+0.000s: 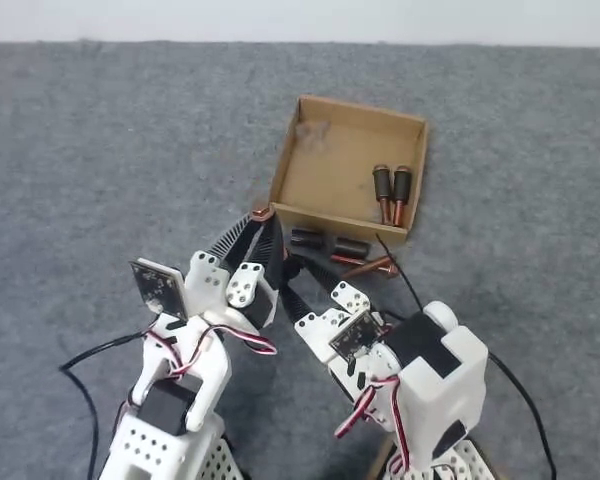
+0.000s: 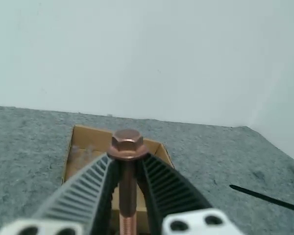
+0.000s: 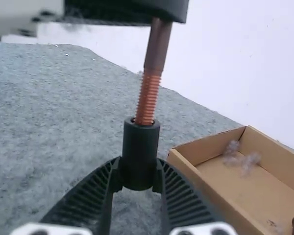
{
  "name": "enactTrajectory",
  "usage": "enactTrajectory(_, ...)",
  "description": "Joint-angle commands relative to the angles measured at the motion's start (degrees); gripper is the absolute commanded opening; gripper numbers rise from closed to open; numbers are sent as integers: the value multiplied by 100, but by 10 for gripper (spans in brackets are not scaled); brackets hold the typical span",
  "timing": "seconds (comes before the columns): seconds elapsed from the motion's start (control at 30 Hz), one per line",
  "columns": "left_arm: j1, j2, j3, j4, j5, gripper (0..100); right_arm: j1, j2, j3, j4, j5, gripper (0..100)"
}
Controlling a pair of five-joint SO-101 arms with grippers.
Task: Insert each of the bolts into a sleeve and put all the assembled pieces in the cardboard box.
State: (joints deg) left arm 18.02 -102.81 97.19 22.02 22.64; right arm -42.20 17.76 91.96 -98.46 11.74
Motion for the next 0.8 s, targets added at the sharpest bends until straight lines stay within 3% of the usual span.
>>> enactTrajectory(0.0, 53, -132, -66, -132, -18, 11, 92, -57, 18, -189, 35, 6)
enactTrajectory(0.2, 53, -123, -66, -114, -18, 11, 101, -57, 9, -189, 35, 6)
enactTrajectory(0.77, 114, -132, -66, 976, -9, 11, 479, -57, -97, -189, 44, 6)
